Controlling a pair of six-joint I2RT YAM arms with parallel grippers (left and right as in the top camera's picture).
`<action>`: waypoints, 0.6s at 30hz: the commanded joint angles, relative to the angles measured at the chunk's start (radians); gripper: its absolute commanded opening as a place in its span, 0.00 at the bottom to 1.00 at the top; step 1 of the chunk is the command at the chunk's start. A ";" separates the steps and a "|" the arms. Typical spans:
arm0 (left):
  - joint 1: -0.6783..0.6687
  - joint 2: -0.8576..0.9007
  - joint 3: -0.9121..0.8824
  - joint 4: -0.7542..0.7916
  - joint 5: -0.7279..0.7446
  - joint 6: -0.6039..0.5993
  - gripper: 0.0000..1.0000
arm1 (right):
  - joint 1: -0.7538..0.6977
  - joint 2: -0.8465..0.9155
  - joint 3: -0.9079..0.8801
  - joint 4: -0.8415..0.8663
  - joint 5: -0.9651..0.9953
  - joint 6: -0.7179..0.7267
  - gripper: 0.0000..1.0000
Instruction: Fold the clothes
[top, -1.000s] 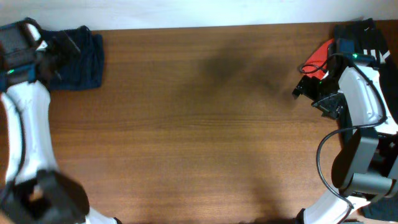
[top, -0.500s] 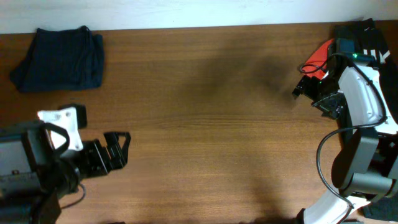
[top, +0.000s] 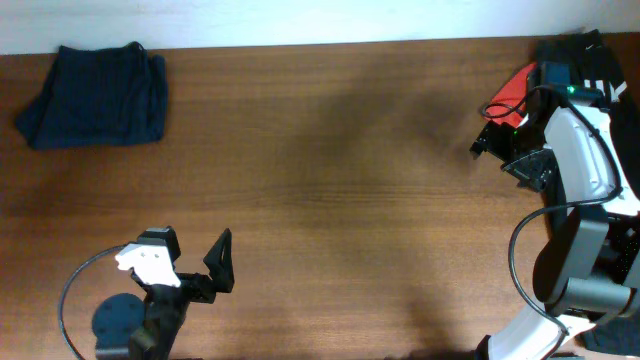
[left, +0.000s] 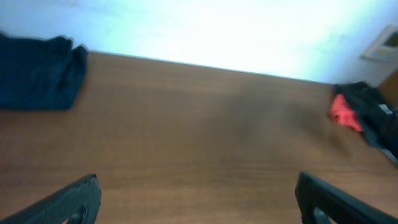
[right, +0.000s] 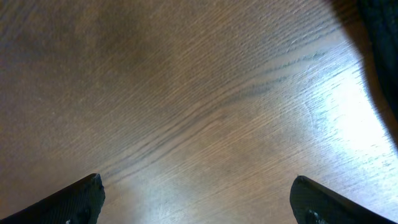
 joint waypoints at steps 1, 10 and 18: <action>0.008 -0.112 -0.204 0.139 -0.107 0.016 0.99 | -0.002 0.005 0.009 -0.002 0.005 0.006 0.99; 0.031 -0.271 -0.508 0.448 -0.134 0.189 0.99 | -0.002 0.005 0.009 -0.002 0.005 0.006 0.99; 0.049 -0.270 -0.508 0.449 -0.138 0.228 0.99 | -0.002 0.005 0.009 -0.002 0.005 0.006 0.99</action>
